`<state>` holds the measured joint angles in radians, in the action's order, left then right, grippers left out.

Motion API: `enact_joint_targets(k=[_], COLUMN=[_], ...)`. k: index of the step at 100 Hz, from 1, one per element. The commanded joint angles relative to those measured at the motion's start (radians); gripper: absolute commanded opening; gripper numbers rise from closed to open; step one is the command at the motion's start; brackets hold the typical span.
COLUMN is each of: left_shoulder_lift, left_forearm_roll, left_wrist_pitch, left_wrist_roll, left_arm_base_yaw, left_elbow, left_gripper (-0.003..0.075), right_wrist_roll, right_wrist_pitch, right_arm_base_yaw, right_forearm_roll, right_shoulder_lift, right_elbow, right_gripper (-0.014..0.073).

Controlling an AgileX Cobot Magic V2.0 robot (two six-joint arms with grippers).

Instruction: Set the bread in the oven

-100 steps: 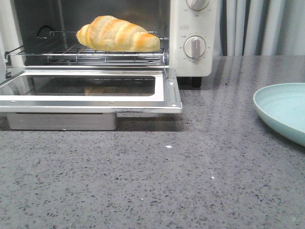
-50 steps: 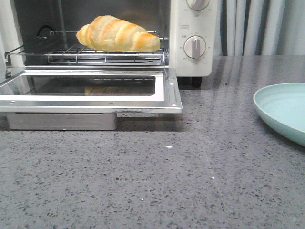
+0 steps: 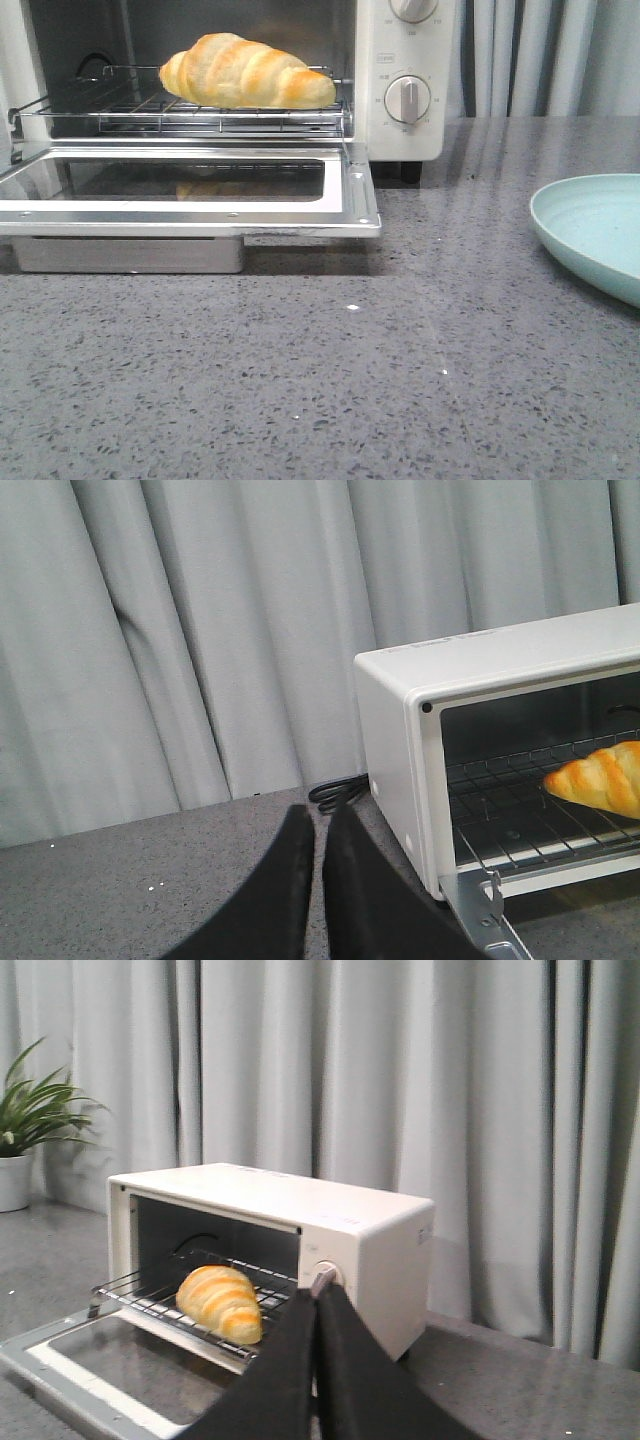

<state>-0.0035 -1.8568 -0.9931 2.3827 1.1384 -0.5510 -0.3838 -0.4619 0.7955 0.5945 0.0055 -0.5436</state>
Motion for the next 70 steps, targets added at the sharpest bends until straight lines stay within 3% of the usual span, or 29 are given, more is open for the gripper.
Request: enact_joint_targets(k=[1,9,25,46,70], left_shoulder_lift=[0.020,0.020,0.020,0.020,0.020], left_forearm_roll=[-0.001,-0.001,-0.001,-0.001,-0.001], left_wrist_pitch=[0.058,0.058,0.058,0.058,0.058], left_wrist_roll=[-0.009,-0.009,-0.009,-0.009,-0.009], left_arm_base_yaw=[0.006,0.006,0.006,0.006,0.006], left_elbow=[-0.018,-0.018,-0.018,-0.018,-0.018], left_gripper=[-0.0020,-0.0020,-0.0020,-0.0020,-0.0020], right_wrist_roll=[0.009,0.039,0.223,0.329,0.363], right_wrist_pitch=[0.163,0.252,0.435,0.518,0.539], right_arm_base_yaw=[-0.005,-0.005,-0.005,-0.017,-0.219], right_forearm_roll=[-0.033,-0.087,-0.286,-0.397,-0.515], right_shoulder_lift=[0.022,0.022,0.022,0.022,0.022], right_elbow=[0.035,0.099,0.232,0.351,0.405], right_gripper=[-0.0044,-0.0044,-0.0044,-0.0044,-0.0044])
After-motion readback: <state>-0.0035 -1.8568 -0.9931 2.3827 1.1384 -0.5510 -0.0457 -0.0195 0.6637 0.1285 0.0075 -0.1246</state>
